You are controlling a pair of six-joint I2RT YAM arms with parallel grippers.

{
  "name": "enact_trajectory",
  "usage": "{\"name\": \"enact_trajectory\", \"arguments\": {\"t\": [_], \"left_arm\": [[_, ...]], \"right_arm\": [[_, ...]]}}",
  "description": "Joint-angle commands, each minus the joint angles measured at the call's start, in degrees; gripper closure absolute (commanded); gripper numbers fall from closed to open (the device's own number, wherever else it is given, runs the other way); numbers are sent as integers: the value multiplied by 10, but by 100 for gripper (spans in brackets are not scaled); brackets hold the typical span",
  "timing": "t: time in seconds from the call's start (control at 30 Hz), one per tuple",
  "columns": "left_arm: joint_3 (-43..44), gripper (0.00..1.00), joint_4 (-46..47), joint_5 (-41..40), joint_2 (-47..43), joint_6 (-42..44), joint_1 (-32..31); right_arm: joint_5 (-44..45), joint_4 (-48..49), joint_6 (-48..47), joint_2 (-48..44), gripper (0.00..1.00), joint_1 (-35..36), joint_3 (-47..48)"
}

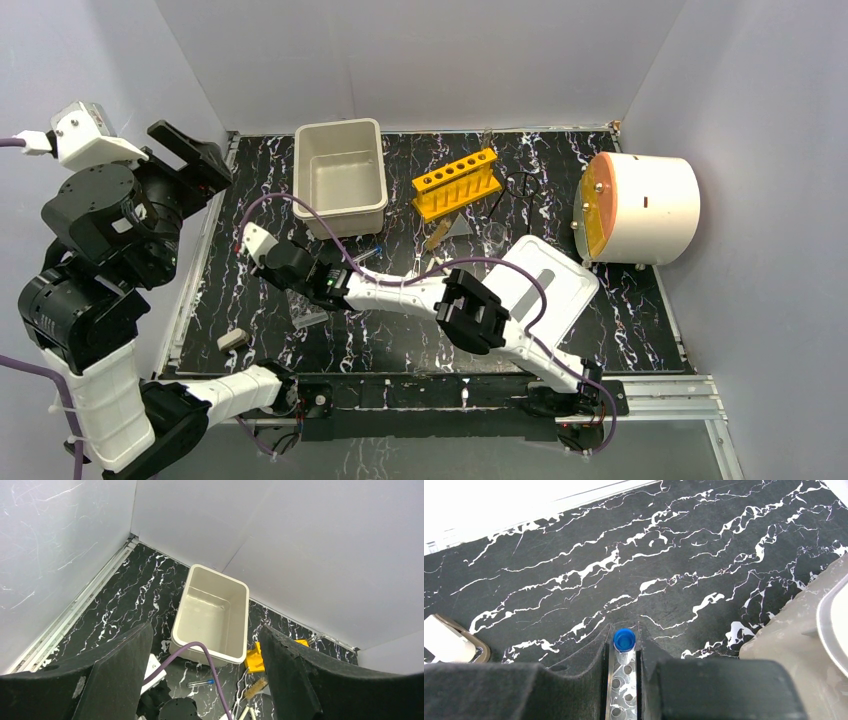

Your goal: Organize the chemistry lab equipment

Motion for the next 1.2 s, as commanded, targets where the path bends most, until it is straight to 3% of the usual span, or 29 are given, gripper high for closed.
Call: {"name": "enact_trajectory", "arguments": {"t": [0.0,0.63,1.17], "left_arm": [[-5,23,-5,-18,0,2,0],[-27,23,-12,-22,-12,-13,0],[-28,23,-22,-23,-13,-21,0]], "right_arm": [[13,-7,-9,19,81,-1,43],[50,-19,11,30,82,-1,38],[63,80,29,17,77,-1,-48]]}}
